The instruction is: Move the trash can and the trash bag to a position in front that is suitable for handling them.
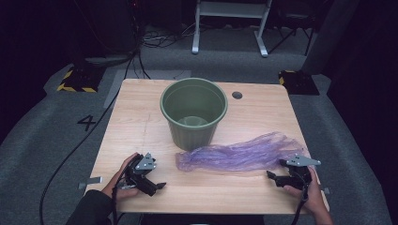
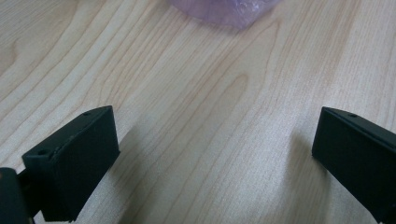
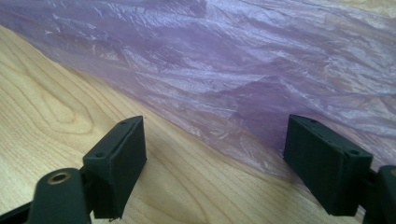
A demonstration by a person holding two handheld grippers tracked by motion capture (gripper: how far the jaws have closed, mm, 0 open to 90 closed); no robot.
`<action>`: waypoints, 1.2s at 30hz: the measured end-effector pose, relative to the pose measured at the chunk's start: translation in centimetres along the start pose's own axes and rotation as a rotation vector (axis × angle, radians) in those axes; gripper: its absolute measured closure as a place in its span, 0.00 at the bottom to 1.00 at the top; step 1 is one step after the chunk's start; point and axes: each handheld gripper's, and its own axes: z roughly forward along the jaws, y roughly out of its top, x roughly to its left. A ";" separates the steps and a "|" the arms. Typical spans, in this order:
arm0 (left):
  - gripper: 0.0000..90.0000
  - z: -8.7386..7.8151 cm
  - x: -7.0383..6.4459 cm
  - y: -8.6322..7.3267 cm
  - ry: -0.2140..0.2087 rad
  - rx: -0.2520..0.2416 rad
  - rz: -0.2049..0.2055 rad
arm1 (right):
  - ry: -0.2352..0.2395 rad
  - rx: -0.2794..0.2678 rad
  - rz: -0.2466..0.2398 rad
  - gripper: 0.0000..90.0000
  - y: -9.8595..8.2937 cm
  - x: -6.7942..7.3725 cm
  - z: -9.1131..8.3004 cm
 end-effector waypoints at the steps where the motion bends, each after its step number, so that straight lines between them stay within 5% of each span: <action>1: 0.00 0.0 0.0 0.0 0.002 0.001 -0.003 | -0.001 0.000 0.001 0.23 0.0 0.0 0.0; 17: 0.00 -0.2 0.0 -0.3 0.009 0.002 -0.021 | -0.006 -0.035 0.011 0.22 -0.7 -0.1 -1.2; 26: 0.00 -0.2 0.0 -0.3 0.009 -0.001 -0.023 | -0.062 -0.070 0.027 0.20 -0.9 -0.8 -3.0; 36: 0.00 -0.2 0.1 -0.2 0.010 0.000 -0.021 | -0.108 -0.179 0.032 0.22 0.0 -0.5 -5.1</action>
